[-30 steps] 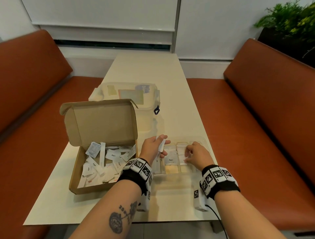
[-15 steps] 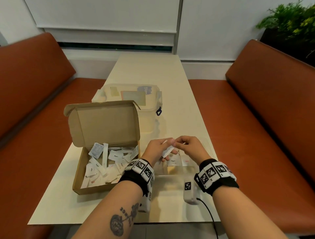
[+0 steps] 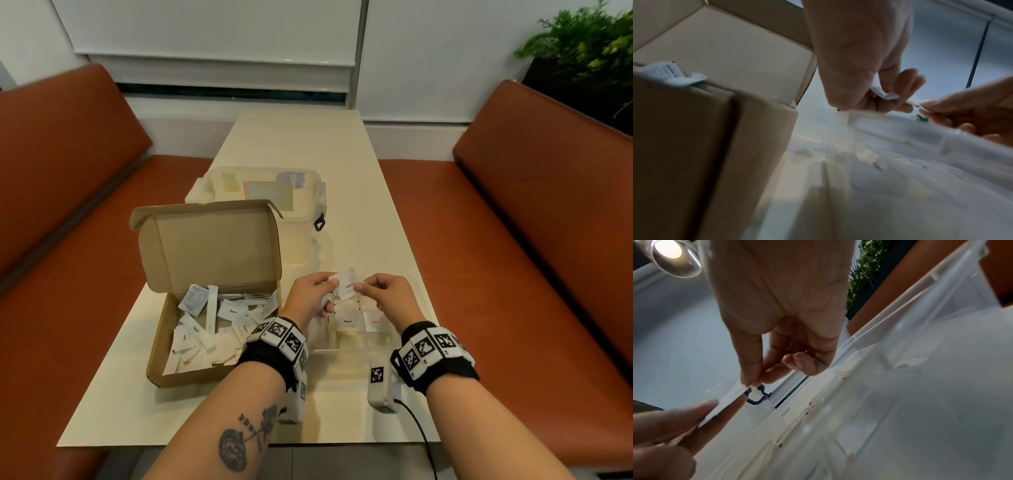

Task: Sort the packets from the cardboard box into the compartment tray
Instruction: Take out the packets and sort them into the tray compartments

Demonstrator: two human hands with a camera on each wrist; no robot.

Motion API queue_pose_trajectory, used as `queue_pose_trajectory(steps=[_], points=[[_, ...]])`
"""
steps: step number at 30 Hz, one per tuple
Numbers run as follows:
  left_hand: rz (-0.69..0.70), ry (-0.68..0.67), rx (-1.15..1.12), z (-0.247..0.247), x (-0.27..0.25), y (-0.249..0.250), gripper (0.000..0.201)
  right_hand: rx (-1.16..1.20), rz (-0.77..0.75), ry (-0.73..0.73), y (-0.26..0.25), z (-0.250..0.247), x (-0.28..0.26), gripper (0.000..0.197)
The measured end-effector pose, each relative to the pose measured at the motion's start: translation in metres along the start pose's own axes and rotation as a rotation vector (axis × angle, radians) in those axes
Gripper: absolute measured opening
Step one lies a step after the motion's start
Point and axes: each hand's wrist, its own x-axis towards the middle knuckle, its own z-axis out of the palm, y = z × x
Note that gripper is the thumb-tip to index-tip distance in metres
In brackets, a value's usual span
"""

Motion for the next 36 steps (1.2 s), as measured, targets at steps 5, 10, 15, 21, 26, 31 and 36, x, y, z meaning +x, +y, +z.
queue_pose_trajectory(steps=[5, 10, 15, 21, 26, 31, 36], points=[[0.042, 0.025, 0.068, -0.004, 0.003, -0.004, 0.014, -0.031, -0.004, -0.041, 0.0, 0.001, -0.001, 0.009], [0.073, 0.097, 0.067, -0.005, 0.005, -0.007, 0.013, -0.062, 0.0, -0.018, -0.006, 0.001, 0.002, 0.014], [0.09, 0.246, -0.009, -0.009, 0.01, -0.009, 0.015, -0.126, 0.036, -0.003, 0.002, 0.0, -0.001, 0.007], [0.071, 0.236, -0.023, -0.008, 0.011, -0.01, 0.014, -0.357, 0.033, -0.034, 0.017, 0.015, -0.007, 0.014], [0.077, 0.225, -0.004, -0.01, 0.011, -0.012, 0.008, -0.528, -0.016, -0.015, 0.02, 0.02, -0.006, 0.017], [0.089, 0.213, 0.015, -0.012, 0.011, -0.013, 0.008, -0.686, -0.093, -0.076, 0.018, 0.021, -0.004, 0.008], [0.088, 0.191, 0.04, -0.014, 0.013, -0.015, 0.008, -0.794, -0.173, -0.107, 0.018, 0.022, -0.007, 0.007]])
